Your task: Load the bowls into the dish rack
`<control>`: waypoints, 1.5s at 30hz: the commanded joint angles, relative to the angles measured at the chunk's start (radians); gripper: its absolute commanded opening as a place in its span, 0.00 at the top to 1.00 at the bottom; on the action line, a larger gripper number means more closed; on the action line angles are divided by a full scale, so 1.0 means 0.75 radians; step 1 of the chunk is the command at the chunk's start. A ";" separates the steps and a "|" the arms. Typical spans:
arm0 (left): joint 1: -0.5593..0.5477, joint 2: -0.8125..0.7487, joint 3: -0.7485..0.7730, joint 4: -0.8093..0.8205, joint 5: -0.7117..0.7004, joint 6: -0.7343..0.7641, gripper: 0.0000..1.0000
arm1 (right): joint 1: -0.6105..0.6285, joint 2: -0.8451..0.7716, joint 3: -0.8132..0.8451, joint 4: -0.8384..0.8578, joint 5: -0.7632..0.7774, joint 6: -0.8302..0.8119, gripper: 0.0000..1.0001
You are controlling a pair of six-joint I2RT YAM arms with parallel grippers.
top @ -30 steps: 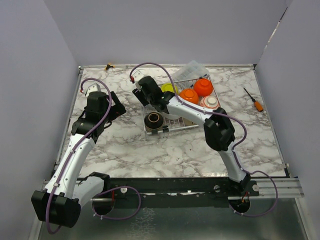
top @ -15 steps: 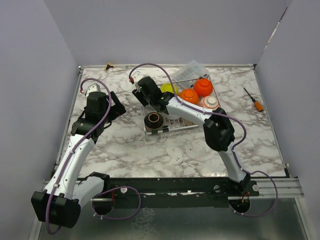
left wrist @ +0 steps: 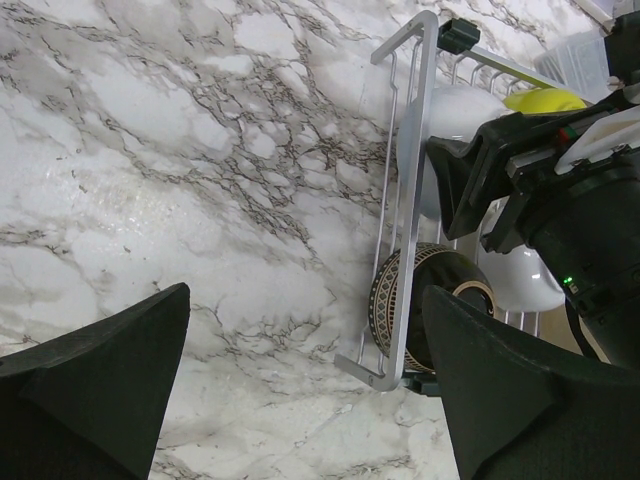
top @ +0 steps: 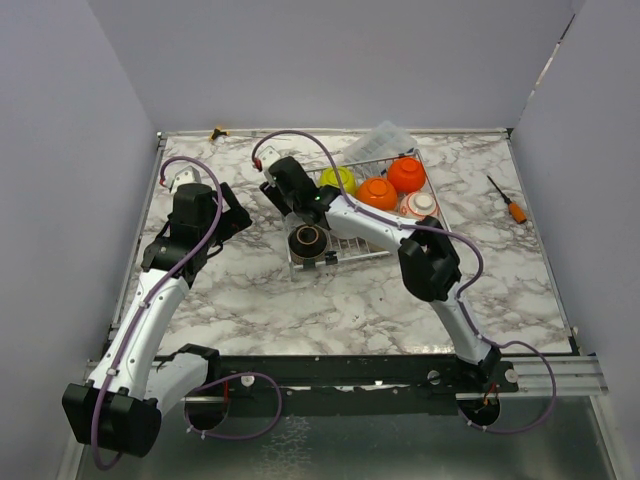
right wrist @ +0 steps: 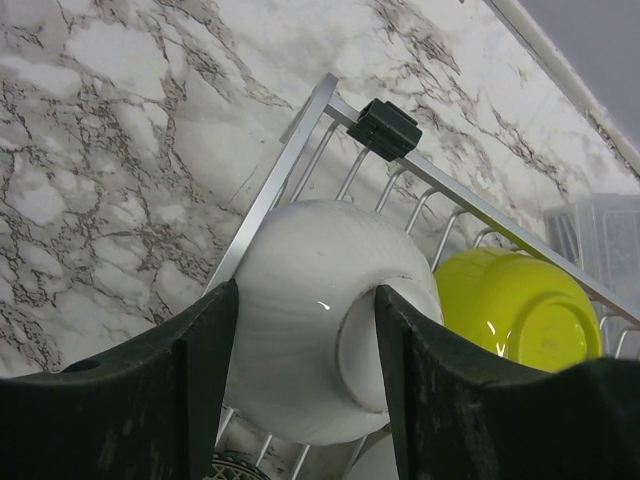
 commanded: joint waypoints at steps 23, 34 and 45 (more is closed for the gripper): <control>0.015 -0.038 -0.010 -0.016 0.013 0.015 0.01 | -0.020 -0.138 -0.058 -0.101 0.009 0.369 0.42; 0.016 -0.043 -0.007 -0.021 0.010 0.020 0.01 | -0.036 0.011 -0.049 -0.230 -0.148 0.370 0.55; 0.017 -0.043 -0.009 -0.021 0.023 0.019 0.01 | -0.038 0.005 0.016 -0.238 -0.072 0.369 0.55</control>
